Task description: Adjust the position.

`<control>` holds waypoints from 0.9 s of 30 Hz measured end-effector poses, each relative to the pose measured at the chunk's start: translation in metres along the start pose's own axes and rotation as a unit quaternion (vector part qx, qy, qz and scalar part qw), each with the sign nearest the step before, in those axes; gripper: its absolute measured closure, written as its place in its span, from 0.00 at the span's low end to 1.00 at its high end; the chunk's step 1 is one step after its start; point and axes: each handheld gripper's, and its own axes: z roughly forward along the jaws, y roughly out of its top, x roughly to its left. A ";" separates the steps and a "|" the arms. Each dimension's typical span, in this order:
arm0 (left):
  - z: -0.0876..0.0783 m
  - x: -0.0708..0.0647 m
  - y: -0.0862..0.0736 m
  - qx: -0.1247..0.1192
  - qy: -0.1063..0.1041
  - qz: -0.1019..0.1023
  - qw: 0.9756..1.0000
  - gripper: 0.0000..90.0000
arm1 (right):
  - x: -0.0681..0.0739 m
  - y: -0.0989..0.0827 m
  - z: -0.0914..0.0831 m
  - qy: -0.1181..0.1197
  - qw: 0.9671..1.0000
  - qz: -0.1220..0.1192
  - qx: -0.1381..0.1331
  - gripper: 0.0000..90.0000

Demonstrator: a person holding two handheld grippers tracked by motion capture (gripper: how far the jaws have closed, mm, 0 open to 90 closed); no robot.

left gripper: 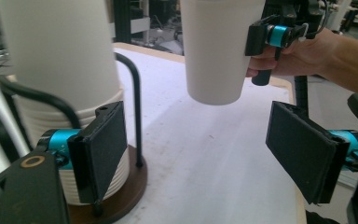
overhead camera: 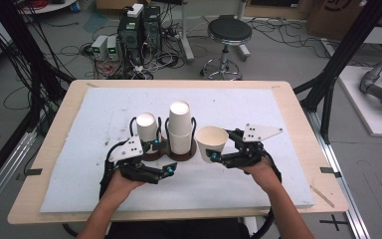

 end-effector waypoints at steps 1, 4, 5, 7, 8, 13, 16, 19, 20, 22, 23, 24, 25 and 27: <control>-0.002 0.000 0.000 -0.002 0.003 0.000 1.000 0.23 | -0.001 0.000 0.000 -0.002 1.000 0.001 0.000 0.37; -0.009 0.002 0.000 -0.010 0.010 -0.001 1.000 0.23 | -0.002 -0.001 -0.002 -0.009 1.000 0.003 0.000 0.37; -0.010 0.003 0.000 -0.013 0.010 0.000 1.000 0.23 | -0.002 -0.001 -0.003 -0.009 1.000 0.004 0.000 0.37; -0.013 0.005 -0.001 -0.015 0.015 -0.001 1.000 0.23 | -0.003 -0.001 -0.006 -0.015 1.000 0.003 0.000 0.37; -0.014 0.006 -0.001 -0.017 0.016 -0.002 1.000 0.23 | -0.003 -0.002 -0.008 -0.018 1.000 0.005 0.000 0.37; -0.019 0.012 -0.004 -0.017 0.022 -0.008 1.000 0.23 | -0.006 -0.004 -0.017 -0.032 0.999 0.008 -0.005 0.37; -0.021 0.015 -0.004 -0.017 0.026 -0.012 0.999 0.23 | -0.008 -0.004 -0.020 -0.036 0.999 0.011 -0.008 0.37; -0.024 0.015 -0.005 -0.017 0.032 -0.015 0.999 0.23 | -0.010 -0.005 -0.022 -0.038 0.999 0.016 -0.012 0.37; -0.025 0.016 -0.006 -0.016 0.034 -0.016 0.999 0.23 | -0.012 -0.005 -0.021 -0.039 0.999 0.016 -0.013 0.37; -0.029 0.017 -0.007 -0.017 0.040 -0.017 0.999 0.23 | -0.013 -0.005 -0.021 -0.042 0.999 0.018 -0.012 0.37; -0.031 0.018 -0.008 -0.020 0.045 -0.020 0.999 0.23 | -0.013 -0.006 -0.021 -0.042 0.999 0.020 -0.012 0.37; -0.033 0.019 -0.009 -0.022 0.049 -0.021 0.998 0.23 | -0.014 -0.006 -0.022 -0.043 0.999 0.020 -0.011 0.37; -0.035 0.019 -0.009 -0.023 0.052 -0.022 0.998 0.23 | -0.014 -0.006 -0.023 -0.044 0.999 0.019 -0.012 0.37; -0.039 0.021 -0.010 -0.026 0.059 -0.025 0.998 0.23 | -0.013 -0.006 -0.026 -0.047 0.999 0.021 -0.013 0.37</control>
